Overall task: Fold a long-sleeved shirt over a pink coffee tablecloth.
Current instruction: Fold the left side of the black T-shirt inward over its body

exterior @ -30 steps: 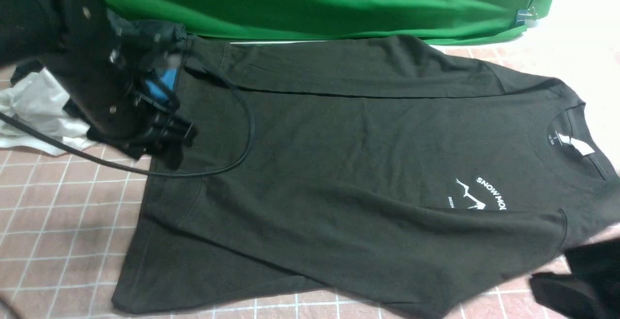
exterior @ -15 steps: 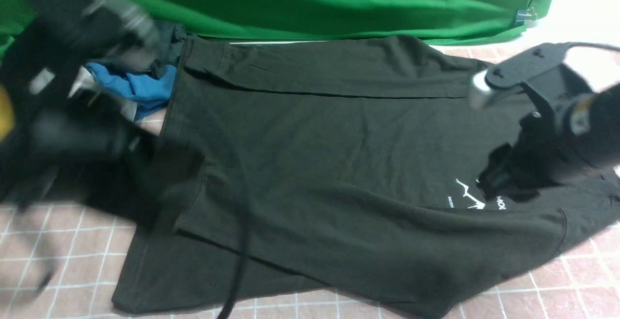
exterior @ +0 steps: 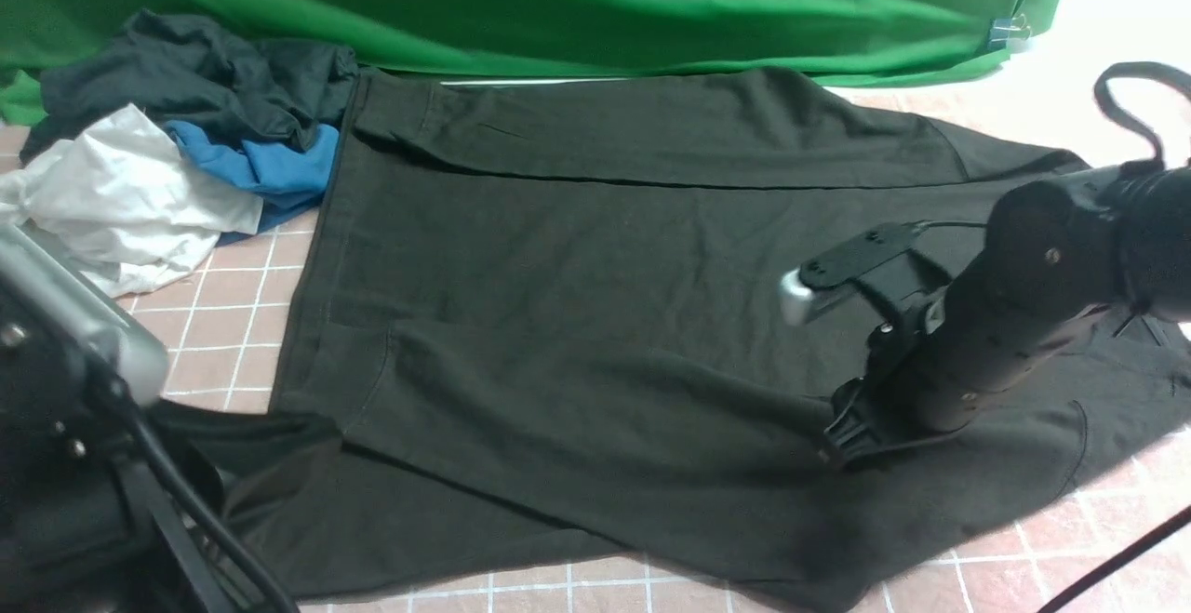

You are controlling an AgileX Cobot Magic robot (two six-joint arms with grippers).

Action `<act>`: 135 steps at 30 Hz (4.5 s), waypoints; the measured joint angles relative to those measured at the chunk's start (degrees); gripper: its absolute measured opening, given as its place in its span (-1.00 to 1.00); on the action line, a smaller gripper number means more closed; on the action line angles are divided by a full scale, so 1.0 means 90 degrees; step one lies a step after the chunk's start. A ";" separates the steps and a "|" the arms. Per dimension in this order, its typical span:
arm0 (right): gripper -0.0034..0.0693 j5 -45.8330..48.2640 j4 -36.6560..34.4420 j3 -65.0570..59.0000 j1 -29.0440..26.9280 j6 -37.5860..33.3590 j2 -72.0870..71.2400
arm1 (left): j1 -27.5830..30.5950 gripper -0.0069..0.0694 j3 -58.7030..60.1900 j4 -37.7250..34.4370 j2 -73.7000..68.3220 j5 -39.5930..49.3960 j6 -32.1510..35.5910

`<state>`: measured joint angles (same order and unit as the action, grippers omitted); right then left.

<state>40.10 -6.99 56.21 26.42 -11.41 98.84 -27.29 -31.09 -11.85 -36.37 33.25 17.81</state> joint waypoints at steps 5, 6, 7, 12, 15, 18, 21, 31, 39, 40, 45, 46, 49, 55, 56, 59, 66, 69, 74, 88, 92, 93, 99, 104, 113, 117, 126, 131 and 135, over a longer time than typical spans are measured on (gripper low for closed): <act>-0.04 0.0123 0.0274 0.0000 0.0175 0.0212 -0.0118 | 0.0000 -0.78 0.0069 0.0000 0.0006 -0.0129 0.0243; -0.04 0.0123 0.0302 0.0000 0.0175 0.0234 -0.0132 | 0.0000 -0.78 0.0069 0.0000 0.0005 -0.0130 0.0243; -0.04 0.0068 0.0552 0.0000 0.0175 0.0478 -0.0254 | 0.0000 -0.78 0.0069 0.0000 0.0011 -0.0173 0.0315; -0.04 -0.0617 0.1175 0.0004 -0.0016 0.0973 -0.0379 | 0.0000 -0.78 0.0069 0.0000 0.0010 -0.0279 0.0345; -0.04 -0.1299 0.1342 0.0004 -0.0311 0.1035 -0.0054 | 0.0000 -0.78 0.0069 0.0000 0.0010 -0.0345 0.0356; -0.04 -0.1338 0.1371 0.0004 -0.0375 0.1035 0.0225 | 0.0000 -0.78 0.0069 0.0000 0.0010 -0.0352 0.0380; -0.04 -0.1014 0.1387 0.0004 -0.0292 0.1035 0.0377 | 0.0000 -0.78 0.0069 0.0000 0.0010 -0.0359 0.0404; 0.08 -0.0620 0.1511 0.0004 0.0176 0.1035 0.0377 | 0.0000 -0.78 0.0069 0.0000 0.0010 -0.0358 0.0611; 0.31 -0.0854 0.1944 0.0007 0.0178 0.1027 0.0406 | 0.0000 -0.78 0.0069 0.0000 0.0010 -0.0358 0.0648; 0.32 -0.0910 0.1951 0.0007 0.0172 0.0989 0.0441 | 0.0000 -0.78 0.0069 0.0000 0.0010 -0.0358 0.0648; 0.33 -0.0937 0.1776 0.0069 -0.0009 0.0627 0.0527 | 0.0000 -0.78 0.0069 0.0000 0.0010 -0.0358 0.0648; 0.33 -0.0931 0.1698 0.0075 -0.0050 0.0519 0.0533 | 0.0000 -0.78 0.0069 0.0000 0.0010 -0.0358 0.0648; 0.32 -0.0890 0.1491 0.0106 -0.0121 0.0221 0.0554 | 0.0000 -0.78 0.0069 0.0000 0.0010 -0.0358 0.0648; -0.11 -0.0848 0.1129 0.0111 -0.0129 -0.0396 0.0561 | 0.0000 -0.78 0.0069 0.0000 0.0010 -0.0351 0.0648; -0.17 -0.0844 0.1116 0.0111 -0.0129 -0.0463 0.0561 | 0.0000 -0.78 0.0069 0.0000 0.0010 -0.0351 0.0648; -0.31 -0.0844 0.1101 0.0111 -0.0129 -0.0586 0.0562 | 0.0000 -0.78 0.0069 0.0000 0.0010 -0.0351 0.0648; -0.22 -0.0809 0.1116 0.0127 -0.0129 -0.0751 0.0567 | 0.0000 -0.78 0.0069 -0.0007 0.0010 -0.0332 0.0648; -0.01 -0.0641 0.1141 0.0228 -0.0144 -0.0751 0.0590 | 0.0000 -0.78 0.0069 -0.0007 0.0010 -0.0292 0.0648; 0.21 -0.0499 0.1085 0.0372 -0.0235 -0.0891 0.0642 | 0.0000 -0.78 0.0069 -0.0007 0.0010 -0.0269 0.0648; -0.38 -0.0099 -0.0017 0.0372 -0.0646 -0.1787 0.0665 | 0.0000 -0.78 0.0069 -0.0053 0.0010 -0.0242 0.0655; -0.58 -0.0072 -0.0041 0.0372 -0.0646 -0.1857 0.0665 | 0.0000 -0.78 0.0069 -0.0073 0.0010 -0.0242 0.0655; -0.64 -0.0052 -0.0048 0.0372 -0.0646 -0.1976 0.0665 | 0.0000 -0.78 0.0069 -0.0073 0.0010 -0.0236 0.0655; -0.80 -0.0040 -0.0051 0.0380 -0.0646 -0.2158 0.0665 | 0.0000 -0.78 0.0069 -0.0078 0.0010 -0.0182 0.0655; -0.80 -0.0013 0.0220 0.0555 -0.0646 -0.1975 0.0579 | 0.0000 -0.78 0.0069 -0.0093 0.0010 -0.0164 0.0655; -0.80 -0.0168 0.0776 0.0809 -0.0646 -0.1369 0.0440 | 0.0000 -0.78 0.0069 -0.0093 0.0010 -0.0164 0.0660; -0.80 -0.0374 0.0868 0.0809 -0.0646 -0.1233 0.0440 | 0.0000 -0.78 0.0069 -0.0045 0.0010 -0.0164 0.0660; -0.47 -0.0450 0.1662 0.0821 -0.0646 -0.0402 0.0440 | 0.0000 -0.78 0.0069 0.0030 0.0010 -0.0011 0.0188; 0.30 0.0175 0.2059 0.0935 -0.0646 0.0425 0.0220 | 0.0000 -0.78 -0.0125 0.0449 -0.0141 0.0033 -0.0873; 0.21 0.0848 0.2009 0.0942 -0.0626 0.0770 -0.0613 | 0.0000 -0.78 -0.0526 0.0633 -0.0789 0.0281 -0.1273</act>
<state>47.73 11.09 64.68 20.78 -4.48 93.33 -27.29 -35.82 -6.16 -43.47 35.78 6.35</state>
